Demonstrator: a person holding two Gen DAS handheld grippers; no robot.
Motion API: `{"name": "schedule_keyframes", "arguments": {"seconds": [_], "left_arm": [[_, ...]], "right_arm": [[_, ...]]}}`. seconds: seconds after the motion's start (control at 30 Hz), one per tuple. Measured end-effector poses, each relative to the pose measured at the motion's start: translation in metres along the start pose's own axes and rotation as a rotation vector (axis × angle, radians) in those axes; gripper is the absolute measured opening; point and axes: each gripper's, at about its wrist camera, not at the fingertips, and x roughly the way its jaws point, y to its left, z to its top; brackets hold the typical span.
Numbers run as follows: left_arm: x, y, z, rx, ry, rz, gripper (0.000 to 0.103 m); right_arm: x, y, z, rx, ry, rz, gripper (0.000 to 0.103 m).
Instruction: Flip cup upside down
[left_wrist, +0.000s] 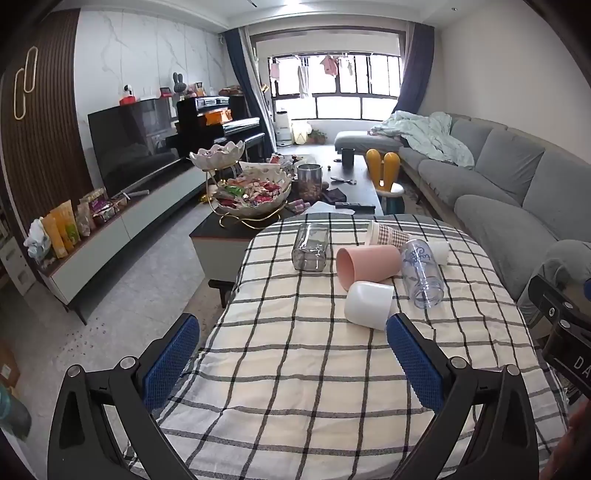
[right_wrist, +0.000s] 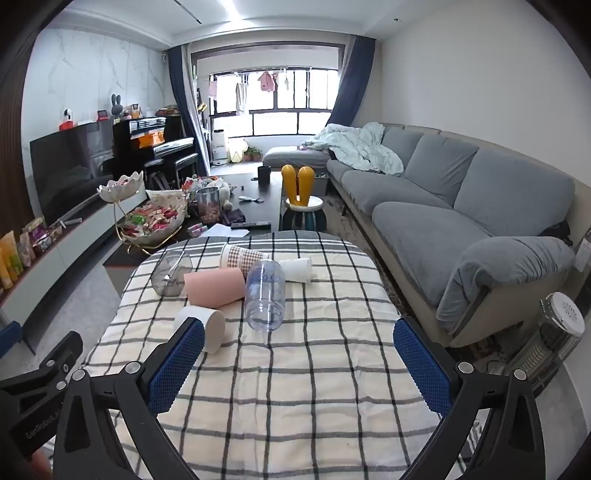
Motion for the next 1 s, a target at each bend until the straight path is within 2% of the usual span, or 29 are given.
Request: {"name": "schedule_keyframes", "arguments": {"seconds": [1.0], "left_arm": [[-0.0001, -0.0002, -0.0002, 0.003, -0.008, 0.003, 0.103]], "right_arm": [[-0.0010, -0.0016, 0.0003, 0.006, 0.002, 0.004, 0.103]]}}
